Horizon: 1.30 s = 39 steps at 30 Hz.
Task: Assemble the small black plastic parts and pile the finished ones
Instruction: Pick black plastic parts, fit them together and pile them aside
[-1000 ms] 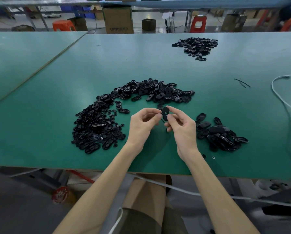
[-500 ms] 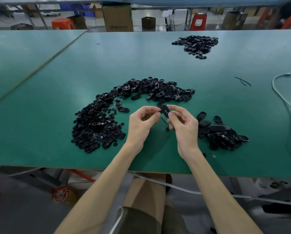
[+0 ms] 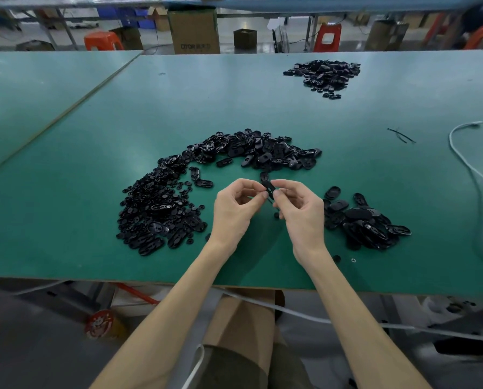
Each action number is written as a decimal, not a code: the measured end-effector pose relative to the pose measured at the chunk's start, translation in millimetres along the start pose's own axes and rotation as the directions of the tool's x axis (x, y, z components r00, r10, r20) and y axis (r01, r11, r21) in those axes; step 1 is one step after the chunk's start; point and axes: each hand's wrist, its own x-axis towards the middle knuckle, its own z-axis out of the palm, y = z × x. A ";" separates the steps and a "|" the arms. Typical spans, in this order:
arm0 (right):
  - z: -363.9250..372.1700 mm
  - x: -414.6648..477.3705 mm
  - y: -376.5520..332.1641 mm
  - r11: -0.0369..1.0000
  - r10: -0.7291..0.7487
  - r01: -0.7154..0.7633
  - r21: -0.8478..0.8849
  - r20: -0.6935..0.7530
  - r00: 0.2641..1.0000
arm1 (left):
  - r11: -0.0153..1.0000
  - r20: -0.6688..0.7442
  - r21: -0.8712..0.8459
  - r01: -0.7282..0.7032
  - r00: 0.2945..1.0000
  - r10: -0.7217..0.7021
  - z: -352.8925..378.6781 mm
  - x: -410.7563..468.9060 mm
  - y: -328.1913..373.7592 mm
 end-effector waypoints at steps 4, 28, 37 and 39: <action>-0.2 0.7 0.9 1.000 0.016 -0.016 -0.005 -0.018 1.000 | 0.998 -0.007 0.048 -0.033 0.999 0.033 1.9 0.8 0.8; -2.2 2.4 4.3 0.999 0.020 -0.019 0.042 -0.026 0.999 | 0.983 -0.060 0.176 0.051 0.997 -0.041 3.7 0.7 2.6; -1.7 3.9 5.4 0.998 0.043 -0.042 0.054 -0.020 0.999 | 0.989 -0.045 0.135 0.060 0.997 -0.055 1.1 0.4 2.3; -1.9 4.5 5.9 0.998 0.048 -0.047 0.045 -0.019 0.999 | 0.990 -0.049 0.128 0.061 0.997 -0.056 0.9 0.3 2.6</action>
